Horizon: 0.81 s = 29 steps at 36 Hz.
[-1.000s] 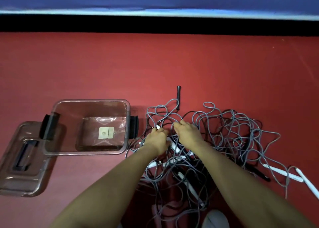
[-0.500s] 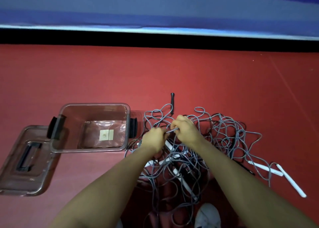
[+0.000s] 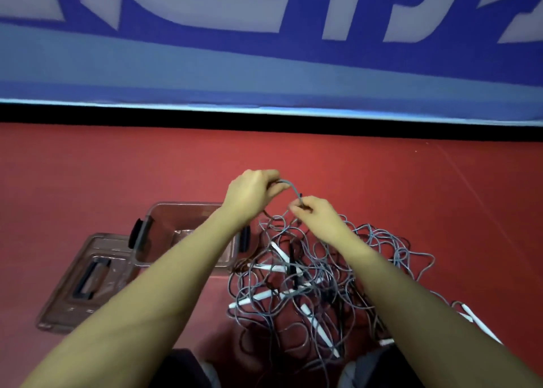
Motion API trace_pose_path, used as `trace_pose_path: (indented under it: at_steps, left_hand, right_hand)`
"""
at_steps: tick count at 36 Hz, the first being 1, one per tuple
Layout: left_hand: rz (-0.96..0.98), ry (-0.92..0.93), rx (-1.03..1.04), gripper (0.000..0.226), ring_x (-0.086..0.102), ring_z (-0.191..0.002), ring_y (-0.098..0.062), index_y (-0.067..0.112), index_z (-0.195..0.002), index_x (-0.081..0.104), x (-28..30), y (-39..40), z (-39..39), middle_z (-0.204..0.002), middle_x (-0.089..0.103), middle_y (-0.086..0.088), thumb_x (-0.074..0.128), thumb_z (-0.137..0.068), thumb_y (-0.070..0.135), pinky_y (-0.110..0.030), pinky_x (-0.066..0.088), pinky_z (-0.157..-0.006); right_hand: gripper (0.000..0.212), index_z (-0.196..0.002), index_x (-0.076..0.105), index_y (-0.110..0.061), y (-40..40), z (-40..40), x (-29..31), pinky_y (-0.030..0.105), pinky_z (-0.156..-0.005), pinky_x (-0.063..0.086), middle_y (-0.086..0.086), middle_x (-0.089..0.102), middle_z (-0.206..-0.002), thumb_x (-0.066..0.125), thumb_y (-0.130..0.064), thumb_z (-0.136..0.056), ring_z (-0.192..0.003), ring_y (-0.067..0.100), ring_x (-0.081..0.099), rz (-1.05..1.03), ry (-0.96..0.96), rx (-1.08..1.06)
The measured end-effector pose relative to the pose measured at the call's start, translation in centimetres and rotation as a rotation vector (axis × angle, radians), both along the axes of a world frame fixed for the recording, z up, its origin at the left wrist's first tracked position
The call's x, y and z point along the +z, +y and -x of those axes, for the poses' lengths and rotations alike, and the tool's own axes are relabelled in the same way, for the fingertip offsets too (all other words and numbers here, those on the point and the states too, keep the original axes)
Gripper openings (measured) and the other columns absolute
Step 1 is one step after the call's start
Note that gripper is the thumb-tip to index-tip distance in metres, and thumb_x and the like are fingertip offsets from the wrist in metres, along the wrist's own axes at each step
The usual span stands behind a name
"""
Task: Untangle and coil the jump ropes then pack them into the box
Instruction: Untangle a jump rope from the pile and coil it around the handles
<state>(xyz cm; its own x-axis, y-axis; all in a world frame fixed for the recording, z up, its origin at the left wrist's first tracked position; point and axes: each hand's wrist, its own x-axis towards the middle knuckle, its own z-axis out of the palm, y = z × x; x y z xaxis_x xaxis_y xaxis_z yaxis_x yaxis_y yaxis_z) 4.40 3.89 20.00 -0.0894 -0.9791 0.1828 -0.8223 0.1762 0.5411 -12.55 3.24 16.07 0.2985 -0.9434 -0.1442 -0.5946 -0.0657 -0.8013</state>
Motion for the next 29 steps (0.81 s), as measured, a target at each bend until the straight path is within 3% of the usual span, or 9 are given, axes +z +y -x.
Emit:
trace_pose_path:
  at_steps: [2,5,7,11,13,17,19,24,29]
  left_hand:
    - [0.028,0.103,-0.025,0.029,0.045,-0.059,-0.025,0.018,-0.068,0.057,1.6,0.2,-0.5,-0.051,0.043,0.008,0.063,-0.089,0.037,-0.031,0.033,-0.055]
    - [0.076,0.265,-0.01,0.027,0.043,-0.048,-0.018,0.016,-0.064,0.059,4.1,1.1,-0.8,-0.049,0.047,0.005,0.068,-0.087,0.028,-0.031,0.035,-0.052]
    - [0.098,0.345,0.023,0.018,0.047,-0.039,-0.012,0.012,-0.072,0.068,5.3,1.7,-0.8,-0.048,0.052,0.008,0.07,-0.085,0.024,-0.026,0.042,-0.048]
    - [0.109,0.518,0.116,0.012,0.055,-0.039,-0.013,0.009,-0.079,0.072,6.6,2.6,-1.0,-0.05,0.058,0.005,0.072,-0.083,0.021,-0.022,0.048,-0.046]
    - [0.094,0.642,0.146,0.013,0.058,-0.042,-0.015,0.008,-0.082,0.072,6.8,2.9,-0.9,-0.053,0.06,-0.004,0.07,-0.085,0.021,-0.023,0.051,-0.051]
    - [0.033,0.926,0.21,0.015,0.062,-0.058,-0.012,0.01,-0.09,0.065,6.5,3.6,-0.2,-0.074,0.061,-0.002,0.059,-0.093,0.023,-0.026,0.053,-0.058]
    - [-0.048,0.81,0.24,0.013,0.06,-0.06,-0.011,0.014,-0.087,0.062,5.3,3.5,-0.2,-0.077,0.06,0.001,0.054,-0.095,0.02,-0.028,0.048,-0.062]
    - [-0.322,0.254,0.059,0.015,0.057,-0.081,-0.018,0.014,-0.101,0.066,2.8,4.2,0.0,-0.09,0.066,-0.004,0.06,-0.088,0.018,-0.027,0.045,-0.077]
    - [-0.186,0.299,0.03,0.012,0.057,-0.063,-0.013,0.017,-0.098,0.069,3.2,4.3,0.1,-0.075,0.064,0.001,0.061,-0.091,0.022,-0.019,0.043,-0.059]
  right_hand:
    - [0.015,-0.103,0.066,-0.01,0.6,-0.6,1.2,0.014,-0.061,0.039,0.0,0.057,-0.08,0.056,-0.009,-0.092,-0.062,0.005,0.045,-0.033,-0.06,0.023]
    - [0.025,-0.107,0.061,-0.022,1.7,-1.6,3.0,0.021,-0.066,0.046,0.019,0.059,-0.106,0.058,-0.004,-0.089,-0.07,0.012,0.047,-0.047,-0.144,0.085]
    - [0.028,-0.109,0.059,-0.026,2.3,-2.2,3.7,0.016,-0.061,0.043,0.012,0.052,-0.109,0.062,-0.007,-0.088,-0.067,0.009,0.043,-0.031,-0.175,0.119]
    - [0.006,-0.09,0.065,-0.025,3.1,-3.0,4.8,0.019,-0.068,0.042,0.01,0.052,-0.098,0.065,-0.019,-0.088,-0.073,0.013,0.048,0.061,-0.172,0.126]
    - [0.017,-0.074,0.061,-0.026,3.0,-3.1,4.8,0.025,-0.064,0.042,0.008,0.055,-0.082,0.064,-0.021,-0.089,-0.067,0.013,0.049,0.134,-0.144,0.069]
    - [0.009,-0.086,0.068,-0.012,2.7,-3.1,5.4,0.016,-0.055,0.044,-0.001,0.058,-0.061,0.062,-0.017,-0.09,-0.049,0.003,0.051,0.158,-0.241,-0.066]
    - [0.007,-0.086,0.068,-0.012,2.2,-3.2,5.8,0.016,-0.056,0.045,-0.001,0.059,-0.058,0.062,-0.014,-0.09,-0.045,0.001,0.052,0.154,-0.332,-0.12]
    - [0.009,-0.085,0.069,-0.007,1.3,-3.5,7.3,0.019,-0.057,0.046,0.004,0.058,-0.055,0.063,-0.012,-0.089,-0.044,0.005,0.053,0.182,-0.484,-0.176]
    - [0.013,-0.087,0.069,-0.001,1.5,-2.9,8.0,0.018,-0.055,0.047,0.007,0.057,-0.056,0.061,-0.011,-0.091,-0.044,0.006,0.052,0.133,-0.577,-0.187]
